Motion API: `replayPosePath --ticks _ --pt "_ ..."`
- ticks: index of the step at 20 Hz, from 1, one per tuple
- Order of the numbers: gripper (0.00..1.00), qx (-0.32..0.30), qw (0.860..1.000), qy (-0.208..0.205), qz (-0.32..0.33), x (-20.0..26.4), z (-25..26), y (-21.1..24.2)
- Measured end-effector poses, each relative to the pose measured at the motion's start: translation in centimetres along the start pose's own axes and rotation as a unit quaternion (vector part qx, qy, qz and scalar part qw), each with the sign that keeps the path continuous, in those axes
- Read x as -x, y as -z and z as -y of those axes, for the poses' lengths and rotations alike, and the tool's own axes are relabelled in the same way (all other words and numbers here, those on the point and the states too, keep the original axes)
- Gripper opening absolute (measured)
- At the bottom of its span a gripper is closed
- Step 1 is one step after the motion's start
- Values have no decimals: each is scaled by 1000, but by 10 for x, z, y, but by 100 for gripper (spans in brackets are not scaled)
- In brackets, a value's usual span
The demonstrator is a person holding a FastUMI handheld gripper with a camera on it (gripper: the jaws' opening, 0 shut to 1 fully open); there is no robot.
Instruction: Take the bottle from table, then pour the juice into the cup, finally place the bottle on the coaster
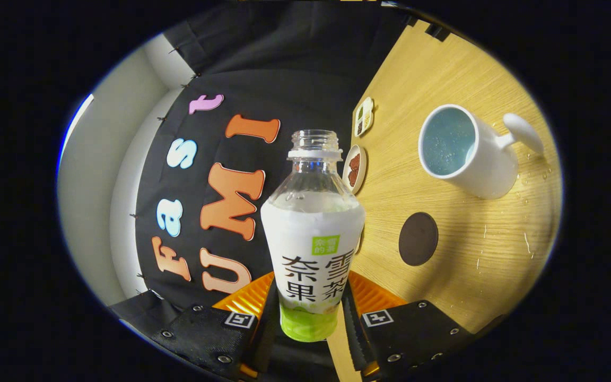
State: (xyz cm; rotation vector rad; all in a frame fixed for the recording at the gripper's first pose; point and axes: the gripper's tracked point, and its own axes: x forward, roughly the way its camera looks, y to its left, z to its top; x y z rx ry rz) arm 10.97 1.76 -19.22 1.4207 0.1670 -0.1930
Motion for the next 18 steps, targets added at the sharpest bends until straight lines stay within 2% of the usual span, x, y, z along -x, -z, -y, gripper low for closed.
replayPosePath --ticks 11,18 --pt "59 -115 993 6 9 1 -10 -8" --pt "59 -148 989 11 10 -1 -12 -10"
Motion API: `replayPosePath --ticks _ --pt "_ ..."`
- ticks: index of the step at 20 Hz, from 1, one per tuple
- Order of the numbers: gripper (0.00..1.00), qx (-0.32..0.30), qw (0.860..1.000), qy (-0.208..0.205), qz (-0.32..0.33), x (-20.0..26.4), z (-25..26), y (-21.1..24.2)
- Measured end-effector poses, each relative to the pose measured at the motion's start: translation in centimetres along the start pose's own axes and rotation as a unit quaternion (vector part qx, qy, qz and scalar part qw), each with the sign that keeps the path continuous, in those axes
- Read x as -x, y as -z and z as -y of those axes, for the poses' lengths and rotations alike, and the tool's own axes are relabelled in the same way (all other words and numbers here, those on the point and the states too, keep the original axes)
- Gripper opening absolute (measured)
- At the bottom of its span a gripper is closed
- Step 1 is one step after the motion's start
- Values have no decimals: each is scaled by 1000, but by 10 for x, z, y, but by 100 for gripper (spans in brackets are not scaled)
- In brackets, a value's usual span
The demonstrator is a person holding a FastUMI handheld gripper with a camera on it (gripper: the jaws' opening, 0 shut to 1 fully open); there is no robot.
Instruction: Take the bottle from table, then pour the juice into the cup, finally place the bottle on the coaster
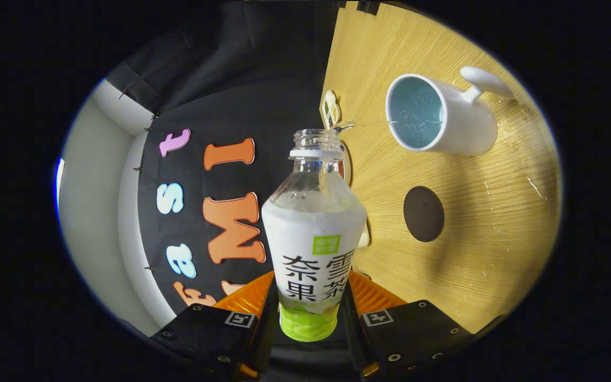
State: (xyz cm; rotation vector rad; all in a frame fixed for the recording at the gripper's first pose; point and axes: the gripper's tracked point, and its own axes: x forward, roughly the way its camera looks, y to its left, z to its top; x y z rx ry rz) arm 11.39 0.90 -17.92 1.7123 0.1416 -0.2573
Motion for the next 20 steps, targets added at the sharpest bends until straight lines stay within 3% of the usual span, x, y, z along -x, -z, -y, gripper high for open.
replayPosePath --ticks 20 --pt "59 -23 1000 6 -8 -1 -7 8"
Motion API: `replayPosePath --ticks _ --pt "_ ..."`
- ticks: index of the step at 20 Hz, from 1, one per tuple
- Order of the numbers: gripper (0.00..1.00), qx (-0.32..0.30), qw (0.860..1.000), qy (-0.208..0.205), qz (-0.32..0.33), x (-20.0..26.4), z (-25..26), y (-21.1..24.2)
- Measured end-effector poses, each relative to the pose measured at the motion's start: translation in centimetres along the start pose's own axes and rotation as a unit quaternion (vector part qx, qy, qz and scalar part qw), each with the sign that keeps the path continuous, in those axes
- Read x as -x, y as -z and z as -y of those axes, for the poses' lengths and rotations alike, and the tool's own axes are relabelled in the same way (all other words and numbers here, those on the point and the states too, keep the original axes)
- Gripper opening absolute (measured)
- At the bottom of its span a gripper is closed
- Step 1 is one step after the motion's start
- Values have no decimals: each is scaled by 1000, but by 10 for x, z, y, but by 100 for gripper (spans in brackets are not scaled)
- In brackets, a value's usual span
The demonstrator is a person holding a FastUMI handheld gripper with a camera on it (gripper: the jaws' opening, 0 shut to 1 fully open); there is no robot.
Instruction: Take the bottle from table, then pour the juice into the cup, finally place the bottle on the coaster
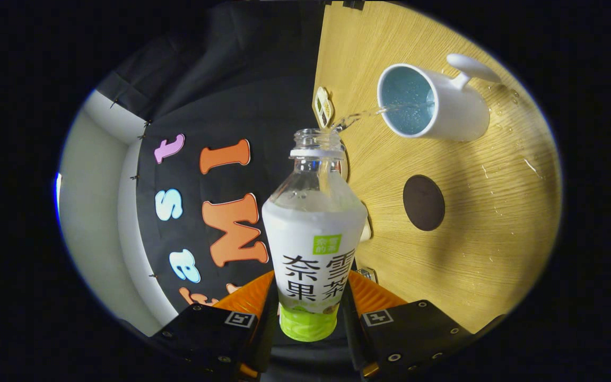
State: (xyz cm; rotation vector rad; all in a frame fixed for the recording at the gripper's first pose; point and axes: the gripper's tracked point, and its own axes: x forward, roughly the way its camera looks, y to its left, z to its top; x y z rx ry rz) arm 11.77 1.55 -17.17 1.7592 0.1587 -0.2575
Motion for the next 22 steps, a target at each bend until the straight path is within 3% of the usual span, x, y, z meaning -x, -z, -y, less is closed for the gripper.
replayPosePath --ticks 22 --pt "59 -52 999 1 7 2 -1 -11"
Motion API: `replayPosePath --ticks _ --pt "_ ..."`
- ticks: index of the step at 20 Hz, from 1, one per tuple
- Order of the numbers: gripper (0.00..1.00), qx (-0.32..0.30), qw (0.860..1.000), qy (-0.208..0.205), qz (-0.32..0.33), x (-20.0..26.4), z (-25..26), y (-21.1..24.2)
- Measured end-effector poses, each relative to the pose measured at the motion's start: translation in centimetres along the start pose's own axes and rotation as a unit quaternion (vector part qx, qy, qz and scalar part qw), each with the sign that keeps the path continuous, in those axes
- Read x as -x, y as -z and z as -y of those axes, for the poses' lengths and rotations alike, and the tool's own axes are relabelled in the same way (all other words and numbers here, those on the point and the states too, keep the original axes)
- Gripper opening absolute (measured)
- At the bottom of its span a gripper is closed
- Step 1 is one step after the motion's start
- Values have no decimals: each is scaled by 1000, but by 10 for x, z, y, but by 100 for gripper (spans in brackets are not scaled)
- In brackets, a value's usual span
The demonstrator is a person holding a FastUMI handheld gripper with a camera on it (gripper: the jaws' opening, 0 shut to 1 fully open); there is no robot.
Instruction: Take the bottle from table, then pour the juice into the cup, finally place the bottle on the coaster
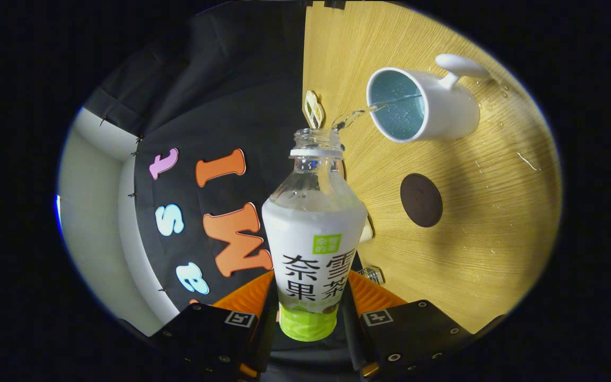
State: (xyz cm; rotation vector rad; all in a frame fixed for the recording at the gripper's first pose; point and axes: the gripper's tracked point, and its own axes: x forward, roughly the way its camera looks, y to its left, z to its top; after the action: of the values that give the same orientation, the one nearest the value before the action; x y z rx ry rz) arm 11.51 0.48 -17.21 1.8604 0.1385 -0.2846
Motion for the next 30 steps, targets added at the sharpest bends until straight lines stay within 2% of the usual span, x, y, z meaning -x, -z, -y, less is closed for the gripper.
replayPosePath --ticks 30 --pt "59 -115 993 4 18 -1 -8 -17"
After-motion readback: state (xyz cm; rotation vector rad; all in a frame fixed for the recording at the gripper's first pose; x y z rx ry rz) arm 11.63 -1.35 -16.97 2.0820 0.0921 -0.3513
